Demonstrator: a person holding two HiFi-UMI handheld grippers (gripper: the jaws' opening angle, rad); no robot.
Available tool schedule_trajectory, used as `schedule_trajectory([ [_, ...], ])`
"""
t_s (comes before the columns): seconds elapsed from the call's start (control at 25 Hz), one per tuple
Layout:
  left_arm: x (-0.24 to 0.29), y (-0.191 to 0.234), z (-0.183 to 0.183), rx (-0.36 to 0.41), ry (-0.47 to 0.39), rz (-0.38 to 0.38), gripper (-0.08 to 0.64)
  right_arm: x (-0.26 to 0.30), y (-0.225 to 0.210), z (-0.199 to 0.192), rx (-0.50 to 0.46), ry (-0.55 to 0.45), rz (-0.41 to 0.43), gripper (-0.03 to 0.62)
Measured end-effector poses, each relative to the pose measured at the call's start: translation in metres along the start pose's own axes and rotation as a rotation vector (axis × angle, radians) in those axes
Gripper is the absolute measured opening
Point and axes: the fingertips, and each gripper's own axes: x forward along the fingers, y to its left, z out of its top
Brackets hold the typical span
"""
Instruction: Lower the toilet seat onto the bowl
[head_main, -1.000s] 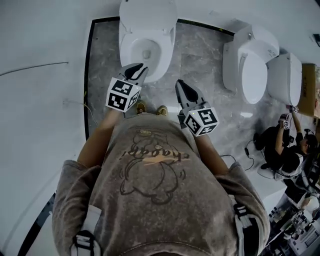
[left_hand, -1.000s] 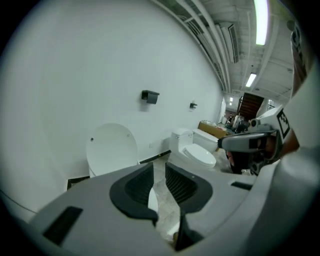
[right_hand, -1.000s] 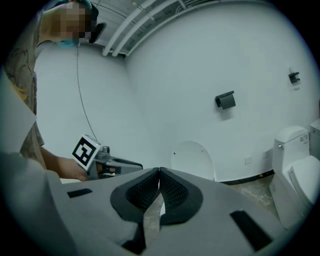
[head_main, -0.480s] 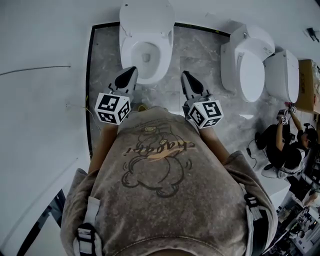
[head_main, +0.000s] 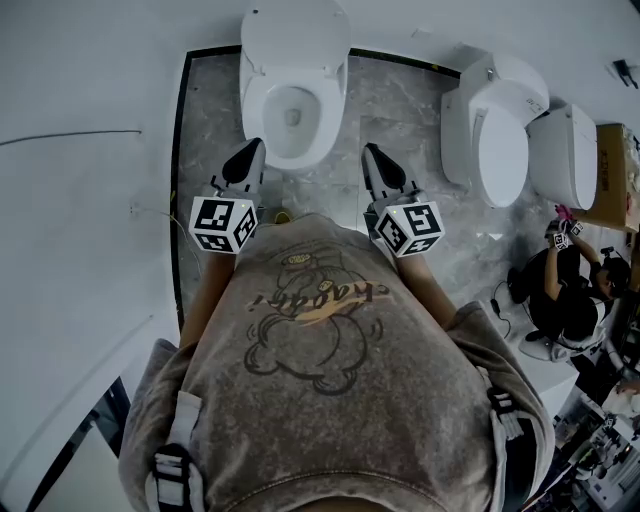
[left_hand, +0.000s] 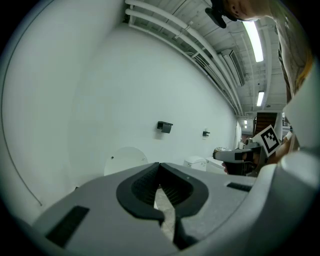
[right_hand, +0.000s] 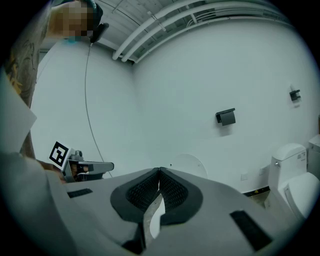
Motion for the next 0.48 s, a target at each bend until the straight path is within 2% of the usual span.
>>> schedule_trajectory([
  [0.48, -0.003, -0.01, -0.005, -0.01, -0.006, 0.004, 0.009, -0.003, 0.004, -0.004, -0.019, -0.004, 0.012, 0.026],
])
